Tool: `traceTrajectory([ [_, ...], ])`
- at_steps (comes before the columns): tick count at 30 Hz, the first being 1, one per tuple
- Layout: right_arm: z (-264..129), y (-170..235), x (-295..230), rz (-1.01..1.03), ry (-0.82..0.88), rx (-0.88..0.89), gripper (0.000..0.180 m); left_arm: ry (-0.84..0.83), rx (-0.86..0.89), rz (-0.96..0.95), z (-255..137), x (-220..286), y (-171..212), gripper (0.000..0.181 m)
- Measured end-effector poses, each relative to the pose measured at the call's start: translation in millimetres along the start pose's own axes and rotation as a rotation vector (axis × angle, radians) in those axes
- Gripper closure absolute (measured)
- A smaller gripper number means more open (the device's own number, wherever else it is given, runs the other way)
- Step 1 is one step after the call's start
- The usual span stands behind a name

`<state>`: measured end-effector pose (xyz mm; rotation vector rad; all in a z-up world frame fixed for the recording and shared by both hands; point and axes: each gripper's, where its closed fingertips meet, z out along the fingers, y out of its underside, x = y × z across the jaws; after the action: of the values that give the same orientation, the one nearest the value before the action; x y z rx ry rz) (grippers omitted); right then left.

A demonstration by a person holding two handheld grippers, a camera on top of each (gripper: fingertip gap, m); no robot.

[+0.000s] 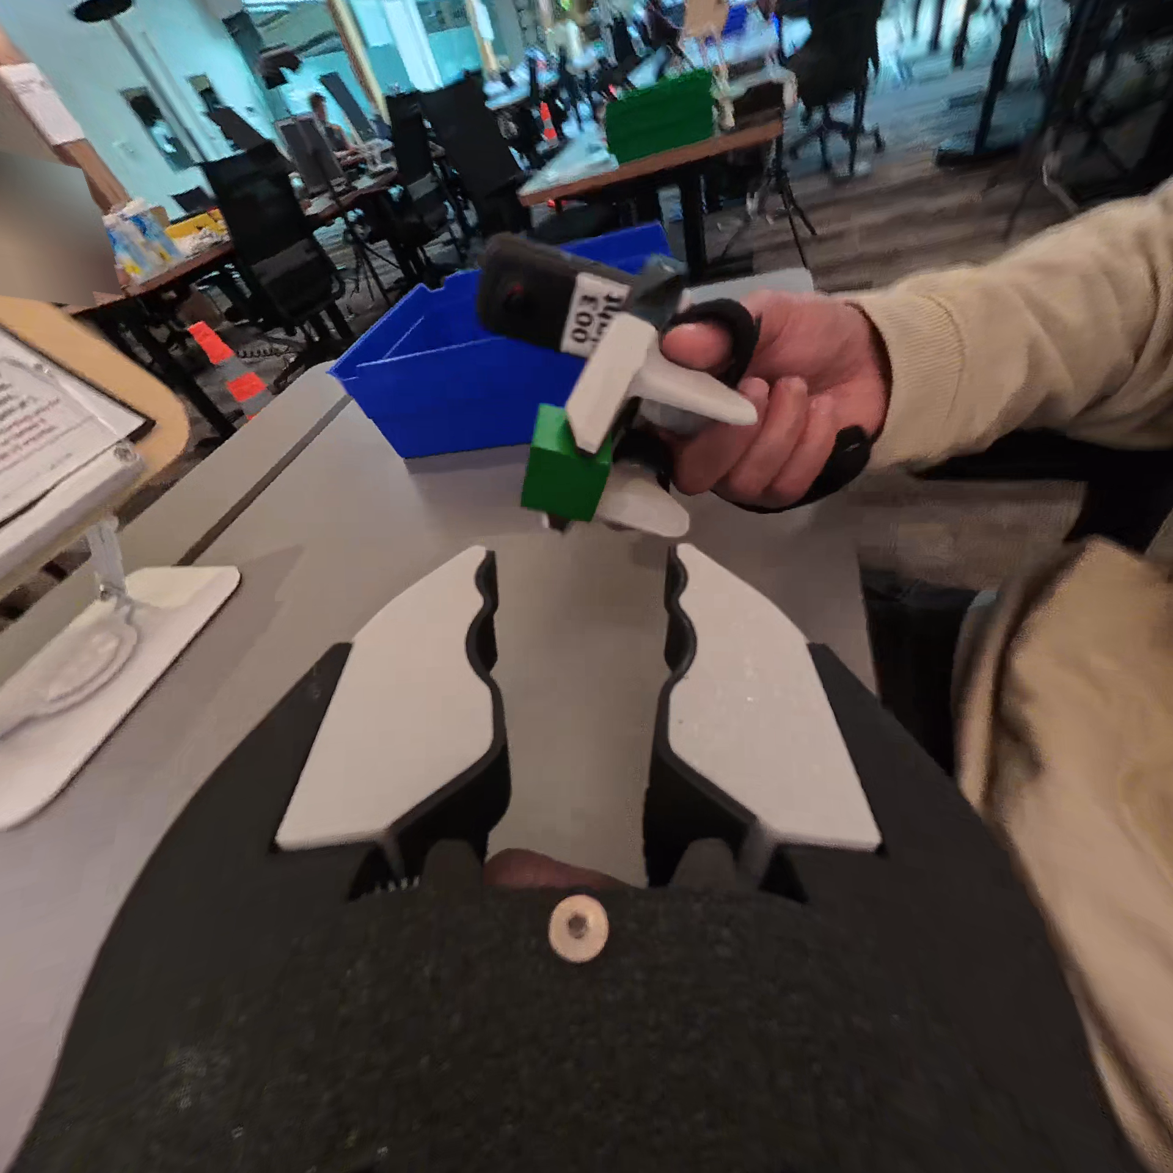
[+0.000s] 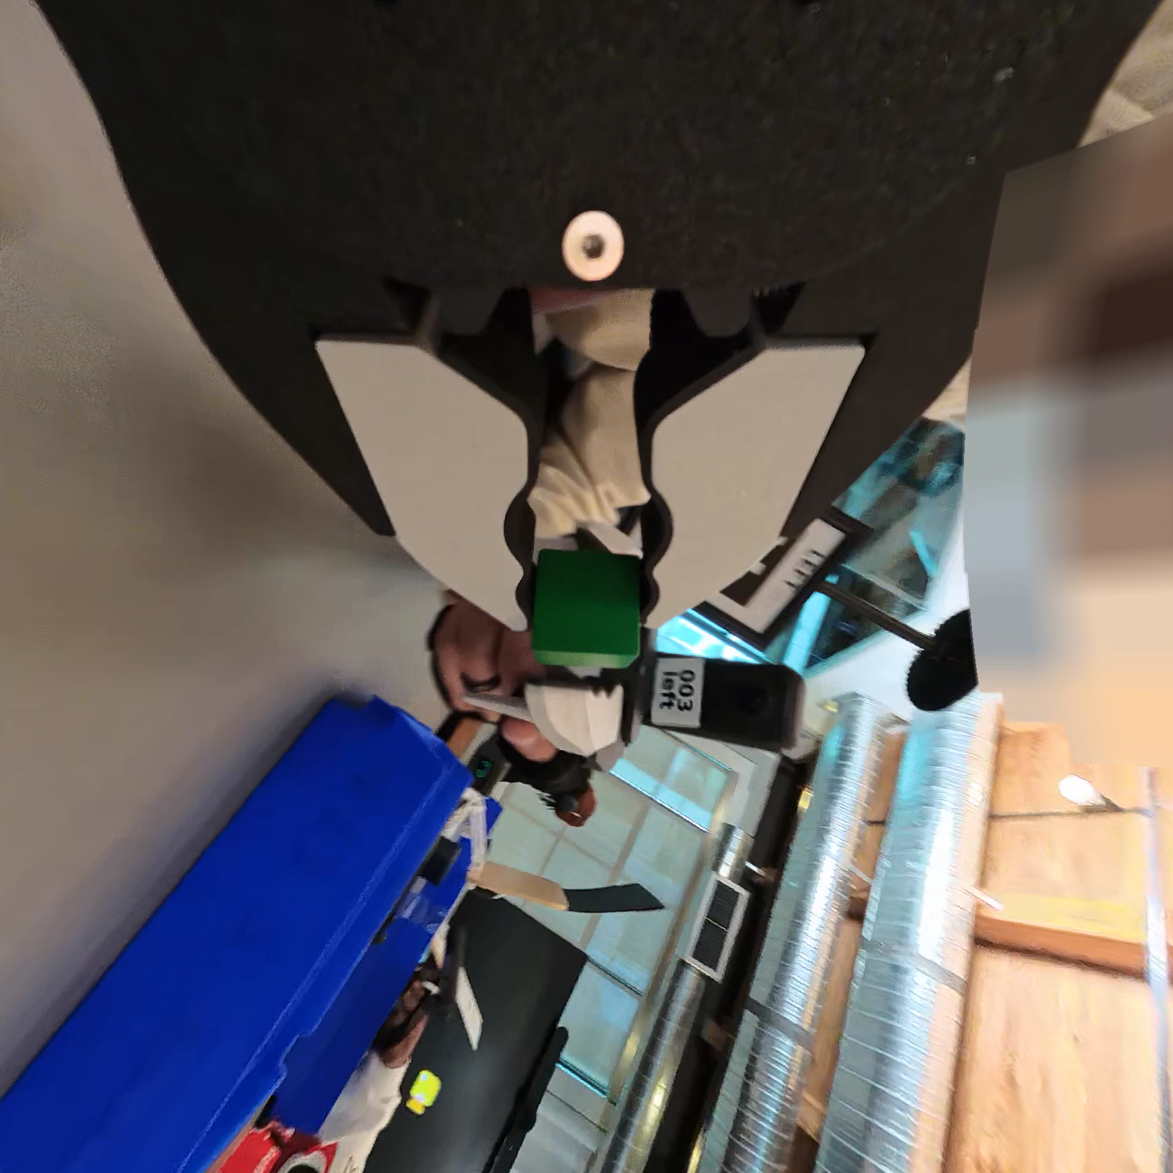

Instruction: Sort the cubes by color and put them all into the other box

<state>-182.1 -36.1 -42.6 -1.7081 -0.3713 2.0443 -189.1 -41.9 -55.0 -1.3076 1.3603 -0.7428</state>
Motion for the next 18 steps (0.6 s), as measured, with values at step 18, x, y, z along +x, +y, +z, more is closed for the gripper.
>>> traceTrajectory([
  [18, -123.0, -1.6, 24.4, -0.921, 0.991, 0.100, 0.150, -0.724, -0.068, -0.521, -102.7, -21.6, 78.0, 0.143],
])
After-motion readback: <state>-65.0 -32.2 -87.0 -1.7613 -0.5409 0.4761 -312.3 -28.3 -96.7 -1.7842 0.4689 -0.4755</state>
